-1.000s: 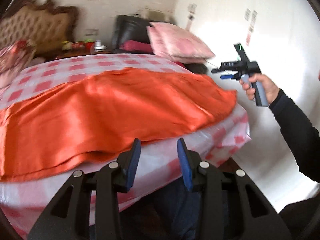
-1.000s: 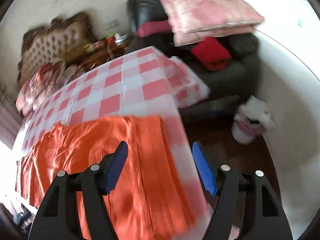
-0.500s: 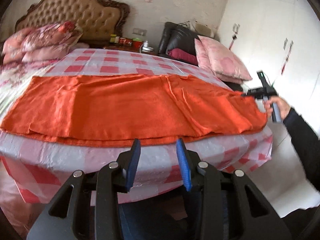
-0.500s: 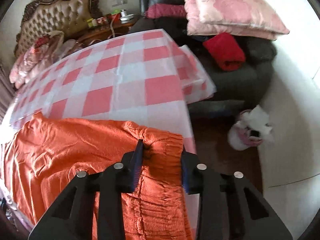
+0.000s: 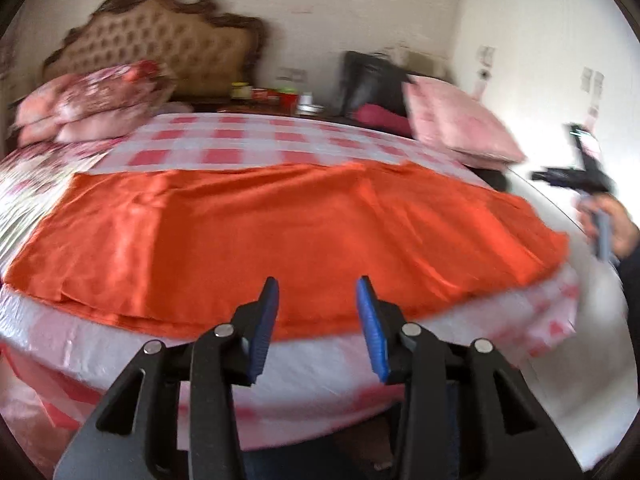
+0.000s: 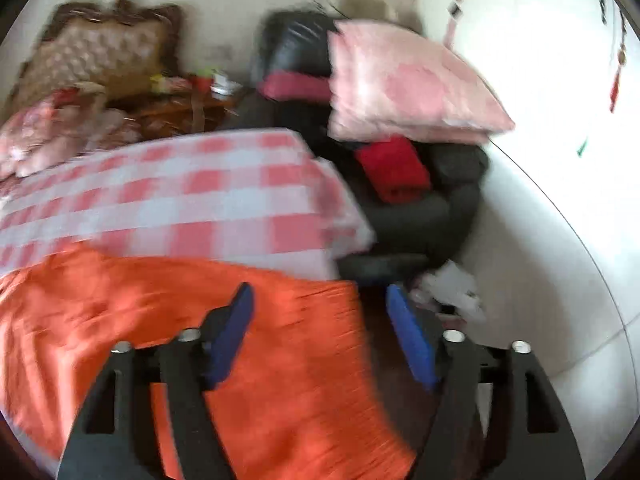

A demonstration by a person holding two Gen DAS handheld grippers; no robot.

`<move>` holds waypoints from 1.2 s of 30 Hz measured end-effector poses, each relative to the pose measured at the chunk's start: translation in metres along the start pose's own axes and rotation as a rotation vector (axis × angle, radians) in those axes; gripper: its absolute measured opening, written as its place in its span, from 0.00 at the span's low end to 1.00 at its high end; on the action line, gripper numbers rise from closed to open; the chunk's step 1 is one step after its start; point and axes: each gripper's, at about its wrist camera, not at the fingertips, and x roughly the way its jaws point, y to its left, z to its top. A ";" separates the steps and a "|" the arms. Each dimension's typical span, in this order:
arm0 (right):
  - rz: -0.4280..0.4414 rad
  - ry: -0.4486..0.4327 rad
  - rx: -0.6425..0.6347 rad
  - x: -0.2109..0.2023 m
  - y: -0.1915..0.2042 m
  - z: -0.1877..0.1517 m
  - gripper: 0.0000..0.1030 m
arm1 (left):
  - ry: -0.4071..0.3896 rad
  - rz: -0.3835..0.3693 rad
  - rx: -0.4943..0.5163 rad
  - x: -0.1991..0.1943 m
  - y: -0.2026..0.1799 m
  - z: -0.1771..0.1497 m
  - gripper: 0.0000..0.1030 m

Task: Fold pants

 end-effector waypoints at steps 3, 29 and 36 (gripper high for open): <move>0.122 -0.038 -0.052 -0.028 0.057 -0.023 0.81 | 0.049 0.068 0.007 0.016 0.011 0.004 0.45; 0.252 0.099 -0.170 -0.027 0.229 -0.122 0.84 | -0.030 0.222 0.019 -0.011 0.084 0.017 0.74; 0.227 0.082 -0.141 -0.028 0.231 -0.126 0.84 | 0.115 0.193 -0.005 0.033 0.058 0.020 0.77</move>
